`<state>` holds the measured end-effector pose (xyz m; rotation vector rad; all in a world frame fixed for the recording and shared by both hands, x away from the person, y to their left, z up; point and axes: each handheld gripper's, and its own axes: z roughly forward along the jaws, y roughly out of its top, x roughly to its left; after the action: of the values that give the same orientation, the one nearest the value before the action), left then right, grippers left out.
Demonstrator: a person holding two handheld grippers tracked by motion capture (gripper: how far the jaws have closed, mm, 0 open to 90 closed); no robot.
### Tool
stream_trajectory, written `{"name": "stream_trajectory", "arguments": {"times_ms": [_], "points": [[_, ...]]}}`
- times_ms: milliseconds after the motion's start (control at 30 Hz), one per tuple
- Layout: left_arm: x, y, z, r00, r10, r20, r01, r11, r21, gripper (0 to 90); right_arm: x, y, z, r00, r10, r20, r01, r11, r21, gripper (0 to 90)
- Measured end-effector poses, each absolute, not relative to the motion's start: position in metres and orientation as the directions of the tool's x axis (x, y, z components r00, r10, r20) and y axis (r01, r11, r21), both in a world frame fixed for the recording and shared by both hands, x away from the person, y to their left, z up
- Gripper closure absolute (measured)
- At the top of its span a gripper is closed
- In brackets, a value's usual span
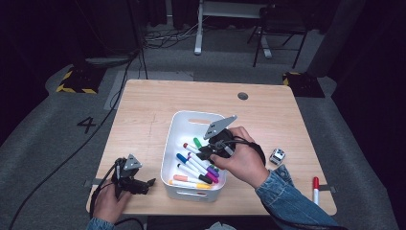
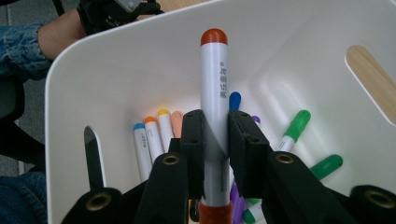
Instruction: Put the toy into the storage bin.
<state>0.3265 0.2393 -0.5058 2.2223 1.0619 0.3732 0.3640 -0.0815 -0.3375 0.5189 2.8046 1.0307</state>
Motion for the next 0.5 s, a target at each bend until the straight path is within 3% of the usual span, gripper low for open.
{"name": "stream_trajectory", "arguments": {"times_ms": [500], "points": [[0.327,0.239,-0.506,0.633,0.774,-0.018,0.592,-0.470,0.655,0.0,0.361,-0.072,-0.360,-0.943,0.333,-0.007,0.271,0.779,0.565,77.1]]}}
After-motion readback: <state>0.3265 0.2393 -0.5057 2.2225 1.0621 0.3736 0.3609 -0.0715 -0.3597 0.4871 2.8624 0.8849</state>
